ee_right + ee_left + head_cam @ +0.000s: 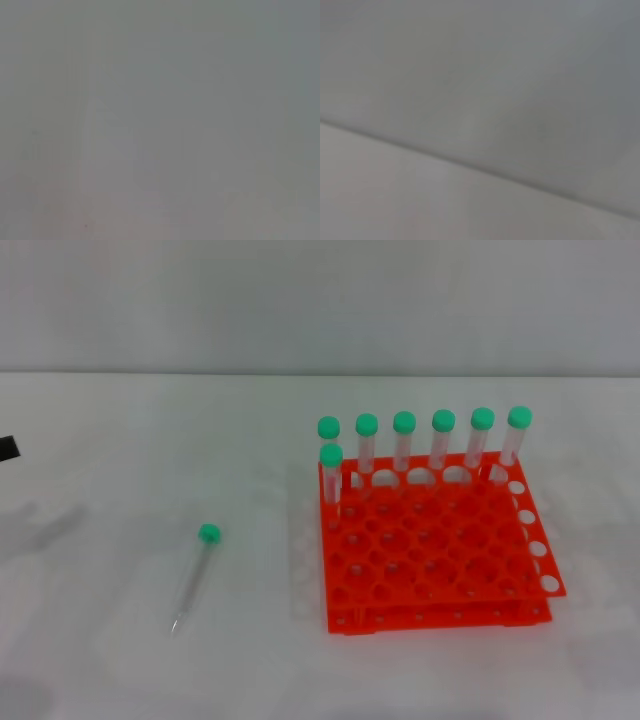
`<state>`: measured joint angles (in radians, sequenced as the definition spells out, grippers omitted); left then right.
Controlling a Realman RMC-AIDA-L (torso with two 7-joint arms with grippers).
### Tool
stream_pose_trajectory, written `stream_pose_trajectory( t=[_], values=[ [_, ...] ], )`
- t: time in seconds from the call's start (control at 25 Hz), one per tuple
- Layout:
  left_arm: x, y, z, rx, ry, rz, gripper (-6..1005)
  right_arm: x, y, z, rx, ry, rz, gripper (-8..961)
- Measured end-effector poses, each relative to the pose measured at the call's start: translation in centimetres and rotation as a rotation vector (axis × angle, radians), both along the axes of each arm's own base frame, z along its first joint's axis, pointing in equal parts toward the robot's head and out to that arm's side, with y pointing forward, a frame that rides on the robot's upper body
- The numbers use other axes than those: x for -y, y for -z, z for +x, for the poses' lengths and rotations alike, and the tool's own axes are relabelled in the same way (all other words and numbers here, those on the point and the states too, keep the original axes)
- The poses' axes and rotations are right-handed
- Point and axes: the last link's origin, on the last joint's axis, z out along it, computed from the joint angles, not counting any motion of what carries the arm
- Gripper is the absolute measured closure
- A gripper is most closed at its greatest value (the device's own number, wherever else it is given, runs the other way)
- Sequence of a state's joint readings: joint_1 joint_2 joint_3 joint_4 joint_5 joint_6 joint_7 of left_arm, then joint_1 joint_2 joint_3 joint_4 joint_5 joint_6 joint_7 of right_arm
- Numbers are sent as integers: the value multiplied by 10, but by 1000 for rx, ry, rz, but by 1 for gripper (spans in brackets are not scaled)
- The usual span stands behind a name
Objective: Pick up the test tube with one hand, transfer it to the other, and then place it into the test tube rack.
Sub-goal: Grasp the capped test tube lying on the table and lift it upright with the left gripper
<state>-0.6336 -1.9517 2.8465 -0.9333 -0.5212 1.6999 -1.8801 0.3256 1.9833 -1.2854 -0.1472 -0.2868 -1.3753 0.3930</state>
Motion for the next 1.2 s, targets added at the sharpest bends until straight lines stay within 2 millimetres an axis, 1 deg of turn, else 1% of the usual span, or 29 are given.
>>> stream_pose_trajectory(
  t=[0.08, 0.12, 0.32, 0.4, 0.44, 0.56, 0.64, 0.76, 0.88, 1.0, 1.2],
  values=[
    [-7, -4, 8, 1, -21, -71, 137, -2, 0, -2, 12, -5, 4, 96],
    [-15, -5, 19, -14, -50, -175, 137, -3, 0, -3, 17, -8, 6, 96],
    [-35, -10, 43, -82, -143, -371, 139, -5, -2, -5, 23, -13, 24, 96],
    [-38, -9, 46, -93, -154, -394, 139, -6, -4, -4, 20, -9, 36, 96],
    [-44, -6, 54, -124, -180, -446, 139, -6, -5, -4, 21, -8, 41, 97],
    [-53, 0, 66, -179, -199, -509, 140, -7, -8, -3, 27, -3, 58, 97],
    [-59, 6, 76, -205, -190, -542, 141, -7, -9, -3, 33, 1, 71, 97],
    [-69, 21, 87, -216, -169, -595, 141, -9, -9, -5, 43, -3, 81, 97],
    [-78, 43, 91, -229, -174, -653, 142, -9, -9, -5, 43, -4, 82, 97],
    [-83, 61, 95, -249, -176, -707, 143, -9, -9, -6, 42, -5, 82, 97],
    [-86, 78, 103, -261, -180, -775, 144, -11, -10, -7, 41, -7, 87, 97]
  ],
)
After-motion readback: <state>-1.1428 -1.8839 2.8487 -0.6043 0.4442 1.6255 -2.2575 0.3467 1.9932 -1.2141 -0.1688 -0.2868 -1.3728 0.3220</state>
